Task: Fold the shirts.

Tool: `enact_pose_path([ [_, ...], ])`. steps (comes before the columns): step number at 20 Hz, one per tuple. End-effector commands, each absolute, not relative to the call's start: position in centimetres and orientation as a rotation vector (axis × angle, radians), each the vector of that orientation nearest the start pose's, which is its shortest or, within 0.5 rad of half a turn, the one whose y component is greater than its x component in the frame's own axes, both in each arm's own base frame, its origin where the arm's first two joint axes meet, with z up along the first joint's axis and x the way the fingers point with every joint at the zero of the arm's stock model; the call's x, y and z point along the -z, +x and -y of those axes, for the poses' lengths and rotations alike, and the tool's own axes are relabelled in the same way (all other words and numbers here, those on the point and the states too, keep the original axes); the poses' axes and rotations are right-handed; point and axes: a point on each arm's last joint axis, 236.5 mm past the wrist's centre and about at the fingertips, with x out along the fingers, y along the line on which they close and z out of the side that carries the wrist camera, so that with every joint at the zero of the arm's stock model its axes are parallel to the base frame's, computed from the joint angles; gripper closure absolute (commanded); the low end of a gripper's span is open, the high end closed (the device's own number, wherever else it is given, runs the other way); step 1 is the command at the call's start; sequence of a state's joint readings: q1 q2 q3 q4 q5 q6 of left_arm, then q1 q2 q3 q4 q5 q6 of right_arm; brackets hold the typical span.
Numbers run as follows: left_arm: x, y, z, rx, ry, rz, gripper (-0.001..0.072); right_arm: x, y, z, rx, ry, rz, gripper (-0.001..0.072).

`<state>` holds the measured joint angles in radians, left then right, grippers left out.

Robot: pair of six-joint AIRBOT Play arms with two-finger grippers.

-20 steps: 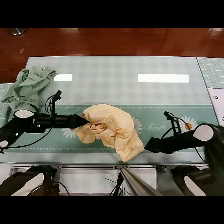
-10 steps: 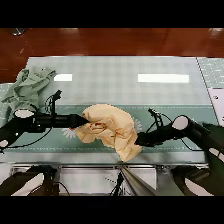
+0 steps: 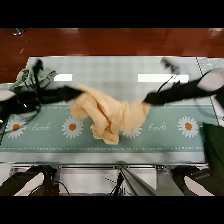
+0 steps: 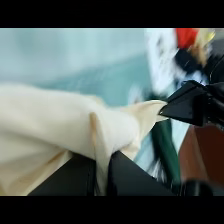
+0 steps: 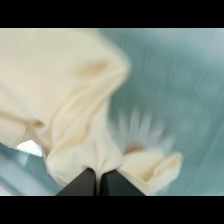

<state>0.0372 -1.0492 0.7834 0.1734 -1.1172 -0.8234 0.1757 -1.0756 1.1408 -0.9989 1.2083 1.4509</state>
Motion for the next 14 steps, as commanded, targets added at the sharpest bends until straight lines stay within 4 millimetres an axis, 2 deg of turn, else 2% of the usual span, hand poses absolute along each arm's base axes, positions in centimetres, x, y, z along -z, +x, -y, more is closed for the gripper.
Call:
enact_pose_path([
  [1,-29.5,37.3,19.2,0.936,-0.620,-0.403,0.0671,-31.6,36.4,-12.2,-0.468,0.149,-0.643,0.0696],
  [2,-33.4,37.1,18.8,0.925,-0.536,-0.341,0.0672,-36.8,35.3,-11.3,-0.448,0.104,-0.521,0.0696],
  [3,-36.6,36.6,18.1,0.887,-0.440,-0.299,0.0672,-41.6,33.2,-10.6,-0.428,0.055,-0.412,0.0696],
  [5,-41.5,35.0,15.8,0.743,-0.253,-0.245,0.0672,-48.1,28.5,-9.8,-0.411,0.000,-0.236,0.0696],
  [6,-43.8,33.5,14.4,0.668,-0.182,-0.214,0.0672,-49.9,26.1,-9.6,-0.411,-0.013,-0.172,0.0696],
  [8,-47.2,30.2,11.7,0.528,-0.087,-0.143,0.0672,-51.2,22.2,-8.6,-0.376,-0.044,-0.112,0.0696],
  [10,-48.6,26.7,9.0,0.396,-0.025,-0.101,0.0671,-51.5,18.9,-5.9,-0.266,-0.062,-0.078,0.0696],
  [12,-48.2,23.5,8.0,0.347,0.012,-0.116,0.0671,-51.3,16.3,-3.4,-0.162,-0.043,-0.061,0.0695],
  [14,-46.2,21.3,8.9,0.386,-0.011,-0.193,0.0670,-49.6,14.6,-2.8,-0.140,-0.033,-0.096,0.0695],
])
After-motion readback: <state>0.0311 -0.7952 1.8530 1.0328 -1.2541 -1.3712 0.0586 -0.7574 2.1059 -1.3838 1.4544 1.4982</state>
